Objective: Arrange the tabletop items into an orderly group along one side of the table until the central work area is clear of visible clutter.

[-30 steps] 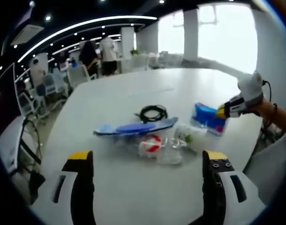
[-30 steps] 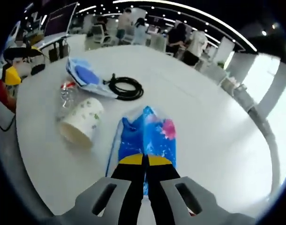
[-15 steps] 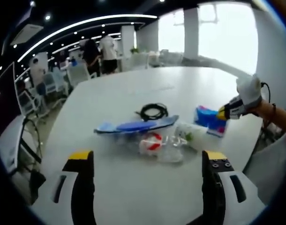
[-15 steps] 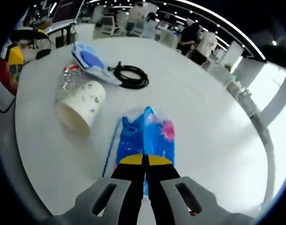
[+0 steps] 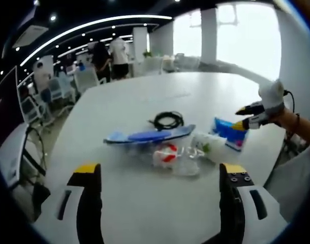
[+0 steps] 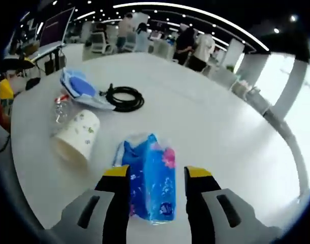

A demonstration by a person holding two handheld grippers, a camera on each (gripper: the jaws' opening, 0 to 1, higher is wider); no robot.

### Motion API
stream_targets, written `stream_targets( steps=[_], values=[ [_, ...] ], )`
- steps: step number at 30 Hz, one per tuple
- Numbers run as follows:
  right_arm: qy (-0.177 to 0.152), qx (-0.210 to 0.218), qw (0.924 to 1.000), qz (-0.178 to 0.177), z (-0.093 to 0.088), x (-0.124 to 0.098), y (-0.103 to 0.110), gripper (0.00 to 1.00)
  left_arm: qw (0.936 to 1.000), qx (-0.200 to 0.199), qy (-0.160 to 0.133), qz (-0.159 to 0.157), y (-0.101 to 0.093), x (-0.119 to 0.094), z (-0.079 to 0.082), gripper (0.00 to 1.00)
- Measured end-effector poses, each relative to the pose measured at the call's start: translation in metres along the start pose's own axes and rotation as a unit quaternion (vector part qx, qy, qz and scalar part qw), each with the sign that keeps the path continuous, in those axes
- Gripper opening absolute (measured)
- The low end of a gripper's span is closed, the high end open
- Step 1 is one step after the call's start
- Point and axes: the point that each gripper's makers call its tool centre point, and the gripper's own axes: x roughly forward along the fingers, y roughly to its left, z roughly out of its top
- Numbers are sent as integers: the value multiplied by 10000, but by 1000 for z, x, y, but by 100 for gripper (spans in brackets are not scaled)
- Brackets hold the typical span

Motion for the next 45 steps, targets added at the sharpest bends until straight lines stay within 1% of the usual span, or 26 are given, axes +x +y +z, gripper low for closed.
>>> stream_targets(
  steps=[2, 4, 8, 9, 12, 13, 15, 18, 19, 21, 26, 28, 29, 31, 35, 37, 38, 40, 43, 45],
  values=[
    [-92, 43, 9999, -26, 4, -1, -1, 60, 9999, -48, -104, -43, -2, 0, 4, 94],
    [-128, 68, 9998, -104, 6, -1, -2, 70, 9999, -27, -111, -50, -3, 0, 5, 95],
    [-180, 106, 9996, -167, 9, -1, -3, 81, 10000, 10, -83, -54, -3, 0, 4, 95],
    [-170, 210, 9995, -161, 8, -1, -3, 84, 10000, -1, -76, -55, -3, 0, 3, 95],
    [-179, 465, 9987, -58, 8, 1, 1, 96, 9999, -22, -107, -26, -2, -1, 5, 95],
    [-189, 522, 9985, -31, 8, 1, 2, 99, 9999, -29, -118, -18, -1, -1, 5, 95],
    [-120, 578, 9982, 41, 6, 1, 6, 99, 9999, -34, -107, -5, -1, -1, 4, 95],
    [-54, 456, 9989, 12, 6, 0, 6, 99, 9999, -34, -104, -14, -1, -2, 4, 95],
    [-60, 476, 9988, 10, 6, 0, 6, 100, 9999, -28, -110, -12, -1, -2, 4, 95],
    [-74, 570, 9983, 10, 8, -1, 6, 100, 9999, -5, -106, 4, -1, -2, 5, 95],
    [-164, 826, 9963, -188, 15, -6, -1, 100, 9999, -6, -103, -21, -2, -2, 5, 94],
    [-218, 1083, 9936, -242, 17, -8, -2, 100, 9999, -12, -161, -1, -2, -3, 8, 94],
    [-259, 1230, 9917, -260, 18, -9, -3, 100, 9996, -32, -270, 1, -2, -4, 12, 94],
    [-283, 1435, 9887, -328, 19, -12, -6, 100, 9995, -81, -317, 1, -1, -5, 13, 94],
    [-271, 1487, 9872, -504, 18, -15, -11, 100, 9996, -54, -295, -7, -2, -5, 13, 93],
    [-324, 1539, 9864, -474, 20, -16, -11, 100, 9995, -12, -291, -82, -5, -5, 13, 93],
    [-389, 1650, 9844, -464, 22, -17, -11, 99, 9995, -2, -304, -106, -6, -5, 13, 94],
    [-391, 1739, 9827, -503, 22, -18, -11, 99, 9995, 4, -297, -134, -8, -4, 13, 94],
    [-373, 1850, 9795, -700, 19, -20, -15, 99, 9995, 33, -256, -160, -9, -4, 12, 93],
    [-384, 1968, 9759, -866, 17, -22, -19, 99, 9995, 32, -264, -159, -10, -4, 12, 93]
  ],
)
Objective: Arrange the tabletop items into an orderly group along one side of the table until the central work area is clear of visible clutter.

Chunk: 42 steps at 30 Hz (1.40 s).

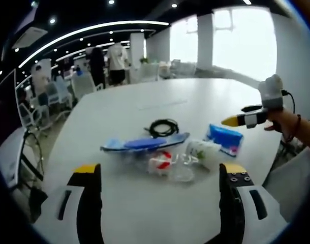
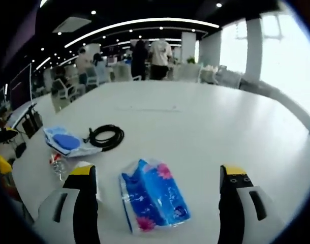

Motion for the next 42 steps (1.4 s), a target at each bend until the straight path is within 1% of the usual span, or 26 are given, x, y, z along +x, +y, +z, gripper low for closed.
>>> stream_targets(
  steps=[3, 5, 6, 7, 9, 11, 13, 14, 15, 17, 19, 25, 26, 27, 29, 31, 32, 35, 39, 41, 42],
  values=[
    [26, 128, 9998, -146, -4, -2, -3, 99, 10000, -8, -19, 0, 0, 0, 1, 94],
    [120, 182, 9995, -222, -11, -2, -4, 99, 9999, -62, -126, -8, -2, -1, 4, 94],
    [116, 199, 9995, -220, -13, -2, -4, 99, 9999, -73, -112, -11, -2, -1, 3, 94],
    [152, 307, 9990, -271, -16, -2, -6, 99, 9999, -79, -74, -22, -2, -1, 2, 94],
    [122, 485, 9982, -320, -17, -3, -7, 99, 9999, -100, -51, -32, -2, -1, 1, 94],
    [189, 660, 9963, -519, -22, -4, -12, 99, 9999, -128, -63, -58, -3, -1, 1, 93],
    [215, 739, 9949, -649, -26, -5, -15, 99, 9999, -140, -47, -70, -3, -1, 0, 93],
    [233, 827, 9932, -784, -30, -6, -18, 99, 9998, -146, -58, -91, -4, -1, 0, 93],
    [219, 850, 9930, -796, -31, -6, -18, 99, 9998, -151, -62, -100, -4, 0, 0, 93],
    [336, 911, 9919, -820, -38, -5, -17, 99, 9998, -129, -39, -111, -4, 0, 0, 93],
    [472, 1013, 9907, -771, -46, -3, -14, 99, 9999, -122, -1, -108, -4, 0, -2, 93],
    [603, 1118, 9890, -757, -58, -1, -10, 99, 9998, -138, 38, -131, -5, 1, -4, 93],
    [671, 1106, 9888, -749, -61, -1, -10, 98, 9998, -130, 44, -139, -5, 1, -4, 93],
    [680, 1130, 9883, -769, -63, 0, -9, 98, 9998, -119, 50, -148, -6, 1, -4, 93],
    [866, 1173, 9863, -767, -72, -1, -7, 96, 9998, -105, 68, -154, -6, 1, -5, 92],
    [887, 1229, 9850, -820, -75, -2, -9, 88, 9998, -110, 67, -138, -5, 1, -5, 92],
    [959, 1215, 9845, -819, -78, -2, -9, 86, 9998, -113, 58, -134, -4, 1, -4, 92],
    [982, 1221, 9840, -852, -80, -2, -11, 86, 9998, -128, 47, -128, -4, 1, -4, 92],
    [1079, 1259, 9827, -826, -86, 0, -9, 84, 9998, -124, -10, -175, -6, 1, -1, 92],
    [1170, 1265, 9819, -784, -90, 0, -6, 83, 9997, -67, 38, -220, -9, 2, -3, 92],
    [1158, 1272, 9818, -801, -90, 0, -6, 81, 9997, -29, 64, -242, -11, 2, -4, 92]
  ],
)
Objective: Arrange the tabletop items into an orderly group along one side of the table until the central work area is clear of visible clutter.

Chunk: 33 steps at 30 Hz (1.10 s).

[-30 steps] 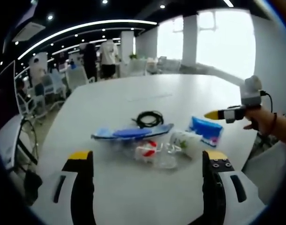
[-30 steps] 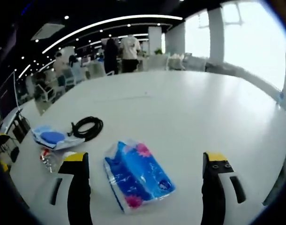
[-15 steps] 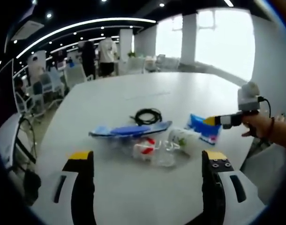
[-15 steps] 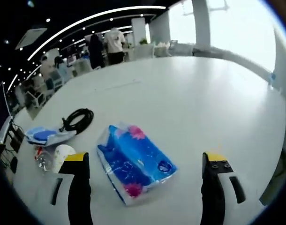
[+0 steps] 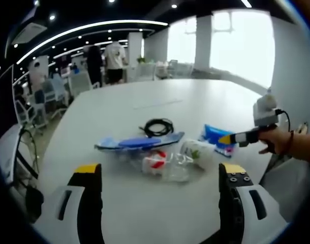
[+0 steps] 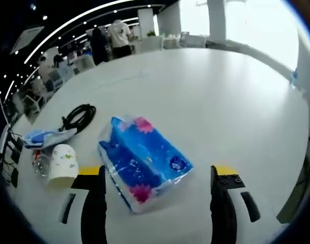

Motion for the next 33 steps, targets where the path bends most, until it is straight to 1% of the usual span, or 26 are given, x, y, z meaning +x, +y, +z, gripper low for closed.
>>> stream_targets(
  steps=[1, 5, 7, 12, 13, 16, 19, 23, 27, 31, 33],
  values=[
    [60, -75, 10000, 1, -2, 0, 0, 79, 10000, 16, 13, -17, -1, 0, 0, 92],
    [140, -50, 9999, -45, -6, 2, -3, 72, 10000, 36, 13, -38, -1, 1, 0, 92],
    [172, 48, 9998, -74, -8, 2, -5, 63, 10000, 29, 34, -7, 0, 0, -1, 92],
    [338, -25, 9993, -159, -14, 3, -11, 38, 10000, 29, 81, 23, 1, -1, -3, 91],
    [347, 10, 9992, -189, -16, 4, -13, 36, 10000, 34, 83, 24, 1, -1, -3, 91],
    [385, 46, 9991, -168, -17, 5, -13, 35, 10000, 60, 37, 14, 0, -2, -1, 92],
    [432, -13, 9989, -174, -18, 4, -13, 31, 10000, 48, 21, 27, 2, -2, 0, 91],
    [427, -20, 9989, -169, -17, 3, -14, 22, 10000, 52, 30, 34, 2, -2, -1, 91],
    [453, 31, 9989, -144, -15, 2, -16, 15, 9998, 128, 110, 44, 2, 0, -3, 91],
    [478, -160, 9986, -134, -14, 2, -18, 9, 9999, 116, 115, 40, 2, 0, -3, 91],
    [486, -167, 9986, -125, -13, 2, -18, 7, 9999, 119, 74, -3, 1, 0, -1, 91]
  ],
)
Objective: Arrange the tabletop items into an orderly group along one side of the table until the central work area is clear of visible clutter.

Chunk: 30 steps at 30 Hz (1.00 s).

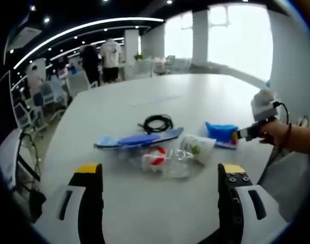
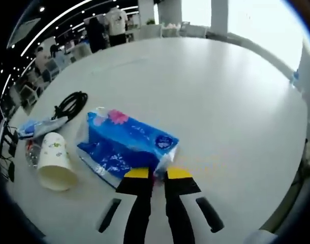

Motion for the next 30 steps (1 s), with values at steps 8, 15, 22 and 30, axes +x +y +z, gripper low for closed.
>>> stream_targets(
  steps=[8, 15, 22, 30],
  values=[
    [-76, -41, 9999, 73, 7, -4, -3, 2, 10000, 44, 32, 25, 1, 0, -1, 91],
    [-189, -334, 9992, 105, 16, -6, -4, 1, 10000, 45, 44, 57, 2, -1, -2, 91],
    [-332, -598, 9976, 132, 26, -10, -1, 1, 9999, 40, 24, 92, 3, -1, -1, 91],
    [-579, -886, 9943, 159, 45, -21, 1, 1, 9999, 47, 7, 93, 3, -1, -1, 91]
  ],
)
